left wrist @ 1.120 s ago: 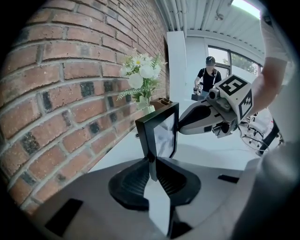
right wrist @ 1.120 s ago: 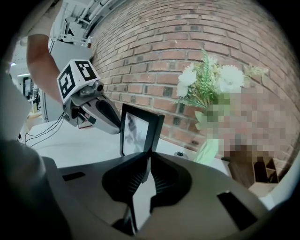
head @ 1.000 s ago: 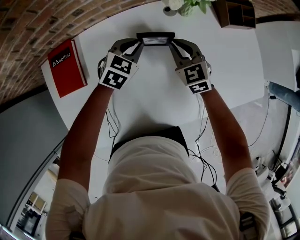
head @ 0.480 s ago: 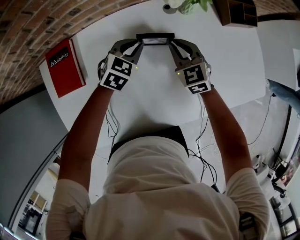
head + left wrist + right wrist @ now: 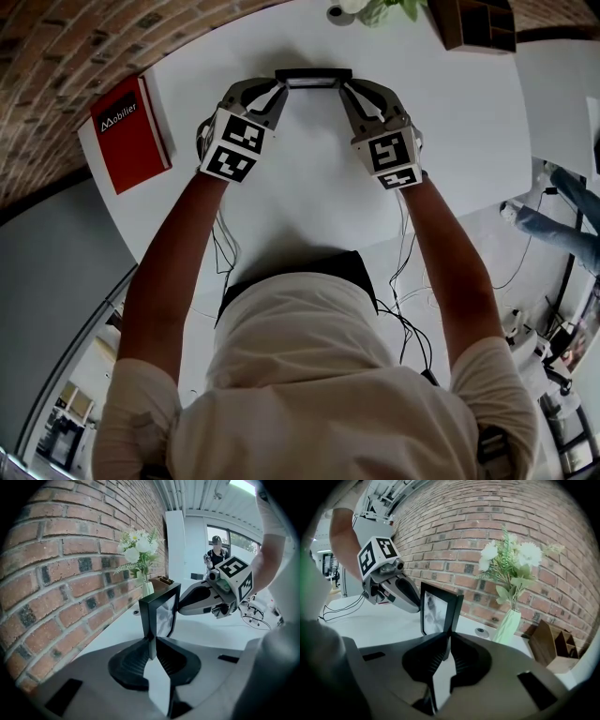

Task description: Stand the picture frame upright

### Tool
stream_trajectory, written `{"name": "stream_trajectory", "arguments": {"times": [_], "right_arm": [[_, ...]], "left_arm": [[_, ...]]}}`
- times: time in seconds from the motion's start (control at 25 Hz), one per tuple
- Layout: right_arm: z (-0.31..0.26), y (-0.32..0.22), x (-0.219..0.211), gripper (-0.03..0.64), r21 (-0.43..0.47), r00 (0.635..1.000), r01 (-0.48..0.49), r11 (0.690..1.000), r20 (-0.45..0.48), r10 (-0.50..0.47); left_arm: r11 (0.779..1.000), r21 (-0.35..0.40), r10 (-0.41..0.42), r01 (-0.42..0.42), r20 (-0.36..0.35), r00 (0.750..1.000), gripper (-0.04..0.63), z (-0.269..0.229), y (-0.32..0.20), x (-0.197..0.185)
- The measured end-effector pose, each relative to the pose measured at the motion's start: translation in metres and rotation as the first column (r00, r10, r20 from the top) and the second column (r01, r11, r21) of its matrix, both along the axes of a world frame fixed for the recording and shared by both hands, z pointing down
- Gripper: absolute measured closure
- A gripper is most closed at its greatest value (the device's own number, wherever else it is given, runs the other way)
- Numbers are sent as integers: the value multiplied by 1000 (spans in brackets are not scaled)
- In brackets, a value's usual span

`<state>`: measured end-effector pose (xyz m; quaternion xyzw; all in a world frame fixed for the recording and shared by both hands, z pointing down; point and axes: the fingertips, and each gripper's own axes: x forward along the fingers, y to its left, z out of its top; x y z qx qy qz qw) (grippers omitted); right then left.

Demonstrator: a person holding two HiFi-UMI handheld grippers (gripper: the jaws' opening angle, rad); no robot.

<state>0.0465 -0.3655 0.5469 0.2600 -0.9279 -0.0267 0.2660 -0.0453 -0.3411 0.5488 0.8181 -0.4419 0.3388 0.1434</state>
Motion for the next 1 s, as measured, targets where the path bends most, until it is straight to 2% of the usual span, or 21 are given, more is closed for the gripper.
{"name": "stream_trajectory", "arguments": {"times": [1.0], "right_arm": [[3, 0, 2, 583, -32, 1000, -17, 999, 18, 17]], "left_arm": [[1000, -5, -13, 13, -27, 1000, 537, 0, -1, 0]]}}
